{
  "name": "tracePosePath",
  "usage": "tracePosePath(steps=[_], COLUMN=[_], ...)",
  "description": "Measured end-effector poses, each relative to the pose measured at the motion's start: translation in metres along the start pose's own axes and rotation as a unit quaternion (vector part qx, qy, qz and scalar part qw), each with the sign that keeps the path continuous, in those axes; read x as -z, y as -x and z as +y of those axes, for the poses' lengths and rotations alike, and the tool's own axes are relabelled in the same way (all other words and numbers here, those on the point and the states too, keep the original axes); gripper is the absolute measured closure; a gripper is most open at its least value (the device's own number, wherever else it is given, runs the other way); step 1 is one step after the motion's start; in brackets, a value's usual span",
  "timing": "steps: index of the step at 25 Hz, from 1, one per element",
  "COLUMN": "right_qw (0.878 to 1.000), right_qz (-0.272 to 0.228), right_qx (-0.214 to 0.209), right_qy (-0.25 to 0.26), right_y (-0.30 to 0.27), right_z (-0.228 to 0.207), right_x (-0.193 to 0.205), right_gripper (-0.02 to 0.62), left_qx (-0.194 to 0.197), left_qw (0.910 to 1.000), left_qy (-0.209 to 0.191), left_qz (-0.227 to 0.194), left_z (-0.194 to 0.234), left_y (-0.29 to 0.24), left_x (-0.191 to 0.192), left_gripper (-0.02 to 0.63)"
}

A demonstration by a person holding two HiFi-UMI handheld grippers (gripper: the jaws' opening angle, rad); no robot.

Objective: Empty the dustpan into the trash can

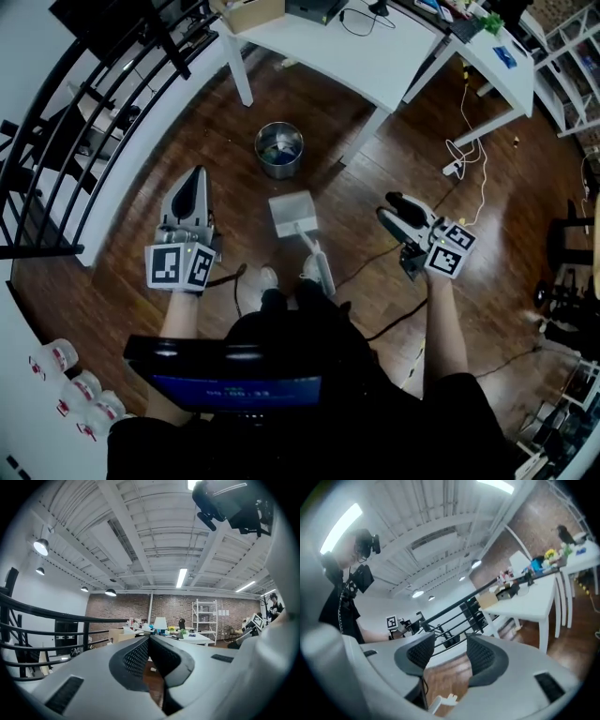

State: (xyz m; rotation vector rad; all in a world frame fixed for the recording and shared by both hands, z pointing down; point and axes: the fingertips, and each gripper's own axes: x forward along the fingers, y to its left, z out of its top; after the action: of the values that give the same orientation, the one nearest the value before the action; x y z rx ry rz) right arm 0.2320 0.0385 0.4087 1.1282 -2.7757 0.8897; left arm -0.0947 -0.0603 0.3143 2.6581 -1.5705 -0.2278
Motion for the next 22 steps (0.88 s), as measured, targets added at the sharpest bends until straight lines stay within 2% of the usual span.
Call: tracePosePath(steps=[3,8,10,11,14,18,19,22], right_qw=[0.998,0.994,0.993,0.993,0.992,0.988,0.987,0.983], right_qz=[-0.038,-0.027,-0.025,-0.025,-0.032,-0.053,-0.059,-0.073], right_qx=[0.026,0.027,0.025,0.024,0.026,0.057,0.063,0.081], right_qy=[0.038,0.101,0.111,0.113,0.117,0.131,0.134,0.147], right_y=[-0.001,-0.014,-0.02,-0.023,-0.029,-0.035,-0.037,-0.044], right_z=[0.015,0.049,0.059,0.062,0.066,0.067,0.068,0.069], right_x=[-0.035,-0.052,-0.054,-0.054,-0.057,-0.063,-0.064,-0.068], right_gripper=[0.376,0.376,0.376,0.348,0.348,0.419,0.468,0.529], left_qx=[0.013,0.023,0.023,0.022,0.019,0.018,0.018,0.017], left_qw=[0.9999,0.9996,0.9995,0.9995,0.9997,0.9998,0.9998,0.9998], left_qy=[-0.001,0.015,0.02,0.018,0.01,0.001,0.0,-0.001], left_qz=[-0.006,-0.008,-0.011,-0.011,-0.006,0.002,0.004,0.01], left_z=[-0.008,-0.011,-0.01,-0.009,-0.008,-0.007,-0.006,-0.003], left_y=[-0.005,-0.005,-0.003,-0.002,-0.001,0.003,0.004,0.005], left_x=[-0.007,-0.013,-0.014,-0.014,-0.013,-0.011,-0.01,-0.007], left_gripper=[0.604,0.604,0.604,0.604,0.604,0.604,0.604,0.604])
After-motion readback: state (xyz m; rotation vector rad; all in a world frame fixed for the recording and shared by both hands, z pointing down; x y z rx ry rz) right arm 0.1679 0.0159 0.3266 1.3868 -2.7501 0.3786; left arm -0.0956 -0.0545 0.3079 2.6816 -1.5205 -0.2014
